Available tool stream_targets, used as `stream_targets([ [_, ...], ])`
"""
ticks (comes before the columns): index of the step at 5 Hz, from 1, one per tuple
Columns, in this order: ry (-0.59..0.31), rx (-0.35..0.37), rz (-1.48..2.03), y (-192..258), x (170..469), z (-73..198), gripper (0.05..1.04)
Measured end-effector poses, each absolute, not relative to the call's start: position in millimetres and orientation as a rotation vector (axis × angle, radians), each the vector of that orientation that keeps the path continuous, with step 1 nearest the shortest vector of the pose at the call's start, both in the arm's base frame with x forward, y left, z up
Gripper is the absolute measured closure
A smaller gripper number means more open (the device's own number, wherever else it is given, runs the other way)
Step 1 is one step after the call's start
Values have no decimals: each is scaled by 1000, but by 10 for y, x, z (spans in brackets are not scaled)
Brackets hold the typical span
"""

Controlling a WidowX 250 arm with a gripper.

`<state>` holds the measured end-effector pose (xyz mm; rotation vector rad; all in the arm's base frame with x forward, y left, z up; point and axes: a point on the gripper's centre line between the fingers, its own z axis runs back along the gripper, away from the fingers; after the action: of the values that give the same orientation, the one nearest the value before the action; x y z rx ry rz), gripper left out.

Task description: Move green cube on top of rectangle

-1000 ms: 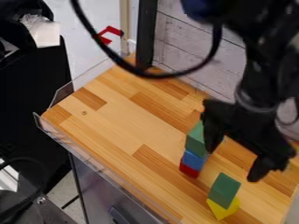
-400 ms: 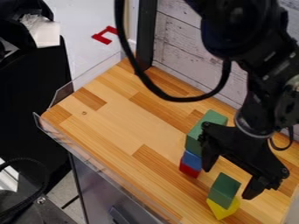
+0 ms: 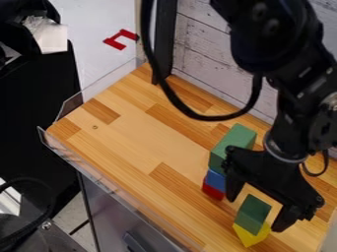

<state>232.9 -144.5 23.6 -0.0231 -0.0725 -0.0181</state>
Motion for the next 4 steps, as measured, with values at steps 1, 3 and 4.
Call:
stream_targets([
  [1,-51,-23,-26,-1485,2292,157,83],
  [3,-60,-48,-4,-1540,2317,82,398],
  [4,-66,-50,12,-1532,2317,84,511],
])
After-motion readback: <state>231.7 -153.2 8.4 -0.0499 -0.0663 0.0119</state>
